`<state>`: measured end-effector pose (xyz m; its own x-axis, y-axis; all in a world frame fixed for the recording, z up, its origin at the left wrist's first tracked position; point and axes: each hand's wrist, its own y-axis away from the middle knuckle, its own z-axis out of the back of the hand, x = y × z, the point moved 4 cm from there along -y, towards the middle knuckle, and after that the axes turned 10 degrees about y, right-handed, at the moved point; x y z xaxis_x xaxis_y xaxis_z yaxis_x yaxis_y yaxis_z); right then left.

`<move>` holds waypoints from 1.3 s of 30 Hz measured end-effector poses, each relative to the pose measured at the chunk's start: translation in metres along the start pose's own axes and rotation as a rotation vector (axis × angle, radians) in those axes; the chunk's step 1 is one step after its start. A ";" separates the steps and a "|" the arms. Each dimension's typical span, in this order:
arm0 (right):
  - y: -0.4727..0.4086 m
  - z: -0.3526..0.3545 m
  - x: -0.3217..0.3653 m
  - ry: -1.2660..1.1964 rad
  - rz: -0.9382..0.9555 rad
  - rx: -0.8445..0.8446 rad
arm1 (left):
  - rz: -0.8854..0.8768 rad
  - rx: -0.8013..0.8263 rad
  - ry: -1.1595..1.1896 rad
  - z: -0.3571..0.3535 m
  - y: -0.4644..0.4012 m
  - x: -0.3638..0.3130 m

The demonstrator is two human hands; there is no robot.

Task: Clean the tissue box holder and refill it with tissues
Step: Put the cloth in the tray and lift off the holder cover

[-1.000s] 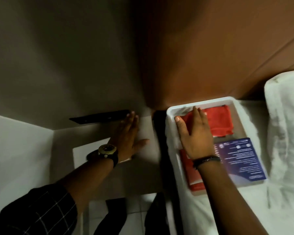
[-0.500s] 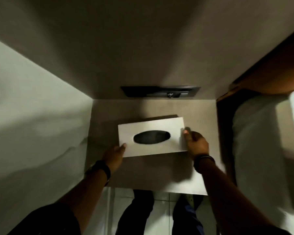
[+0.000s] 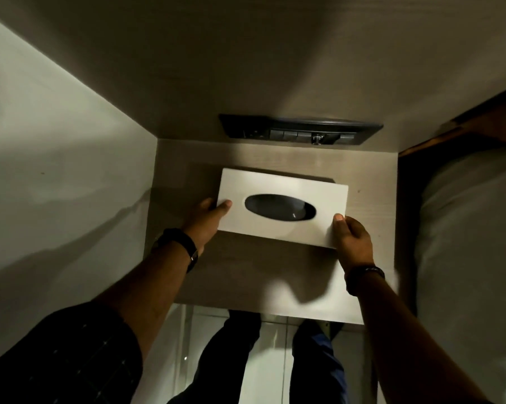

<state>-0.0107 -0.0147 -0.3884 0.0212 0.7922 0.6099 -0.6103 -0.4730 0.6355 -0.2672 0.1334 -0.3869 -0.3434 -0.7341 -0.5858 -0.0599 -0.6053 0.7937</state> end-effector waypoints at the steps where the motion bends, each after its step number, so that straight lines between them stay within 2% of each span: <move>1: 0.000 0.001 0.001 -0.001 0.015 0.008 | -0.007 0.004 -0.007 0.001 -0.001 0.000; 7: -0.002 0.002 0.005 0.004 0.026 0.030 | -0.067 -0.049 -0.084 -0.001 -0.003 0.002; 17: -0.006 0.003 0.002 -0.058 -0.015 -0.030 | -0.080 -0.046 -0.022 0.003 0.002 0.003; 23: 0.000 0.004 0.002 -0.176 -0.052 -0.029 | -0.066 -0.052 0.008 0.004 0.009 0.000; 27: -0.001 0.008 0.009 -0.243 -0.082 0.020 | -0.038 -0.006 0.065 0.000 0.014 -0.008; 30: 0.000 0.017 0.020 -0.311 -0.079 -0.006 | -0.061 0.034 0.079 -0.003 0.023 -0.022; 34: 0.022 0.038 0.027 -0.235 0.042 -0.087 | -0.115 0.009 0.113 -0.004 0.050 -0.025; 39: 0.083 0.040 -0.008 -0.125 0.068 0.039 | -0.025 -0.029 0.123 0.016 0.099 0.023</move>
<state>-0.0295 -0.0757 -0.3212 0.0808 0.7050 0.7046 -0.5821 -0.5404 0.6075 -0.2966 0.0611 -0.3192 -0.2243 -0.7500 -0.6222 -0.0388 -0.6311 0.7747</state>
